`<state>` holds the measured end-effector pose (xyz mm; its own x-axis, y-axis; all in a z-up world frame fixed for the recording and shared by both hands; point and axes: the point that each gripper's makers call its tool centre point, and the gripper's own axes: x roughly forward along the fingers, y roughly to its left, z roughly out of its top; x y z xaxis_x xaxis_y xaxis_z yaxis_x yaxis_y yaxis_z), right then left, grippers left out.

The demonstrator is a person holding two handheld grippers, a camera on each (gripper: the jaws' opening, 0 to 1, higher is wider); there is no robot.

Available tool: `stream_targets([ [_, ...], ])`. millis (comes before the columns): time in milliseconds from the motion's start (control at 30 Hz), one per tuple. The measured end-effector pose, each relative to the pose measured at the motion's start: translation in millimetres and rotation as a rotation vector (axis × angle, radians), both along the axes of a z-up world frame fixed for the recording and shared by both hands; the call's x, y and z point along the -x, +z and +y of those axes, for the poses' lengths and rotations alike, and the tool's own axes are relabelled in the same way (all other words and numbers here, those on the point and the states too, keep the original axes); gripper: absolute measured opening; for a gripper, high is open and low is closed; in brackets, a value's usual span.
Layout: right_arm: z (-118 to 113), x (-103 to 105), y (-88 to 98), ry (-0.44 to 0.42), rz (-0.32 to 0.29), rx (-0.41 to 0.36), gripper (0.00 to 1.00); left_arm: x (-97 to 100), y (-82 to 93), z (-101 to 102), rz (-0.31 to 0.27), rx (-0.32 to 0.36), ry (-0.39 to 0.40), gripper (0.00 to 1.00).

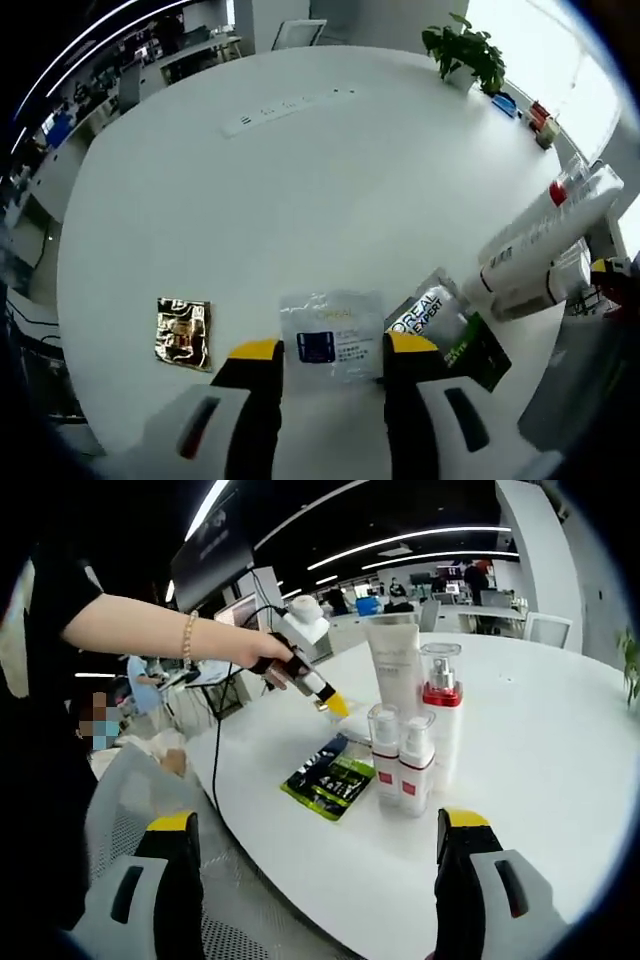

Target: Arrange the skincare products in the storage area until every visible bottle or jar stands upright without overlapping.

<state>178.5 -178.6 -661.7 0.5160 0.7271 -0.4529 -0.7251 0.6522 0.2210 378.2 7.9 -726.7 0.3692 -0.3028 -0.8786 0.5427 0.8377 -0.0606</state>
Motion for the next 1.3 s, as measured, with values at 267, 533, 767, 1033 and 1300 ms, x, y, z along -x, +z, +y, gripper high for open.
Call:
stream_targets([
  [267, 1.8, -0.5, -0.4, 0.012, -0.010, 0.001, 0.98, 25.8, -0.5, 19.6, 0.016, -0.022, 0.111, 0.41],
  [533, 4.7, 0.6, -1.7, 0.031, -0.020, 0.007, 0.98, 42.4, -3.2, 35.5, 0.039, -0.025, 0.185, 0.41],
  [767, 7.0, 2.6, -3.0, 0.049, -0.028, 0.025, 0.98, 61.3, -4.3, 43.2, 0.046, -0.020, 0.247, 0.41],
  [1033, 8.9, 4.5, -0.7, 0.068, -0.047, 0.039, 0.98, 84.3, -5.9, 47.9, 0.055, -0.005, 0.315, 0.41],
  [1300, 10.4, 6.6, -0.5, 0.081, -0.051, 0.046, 0.98, 108.9, -19.6, 51.9, 0.077, -0.009, 0.368, 0.41],
])
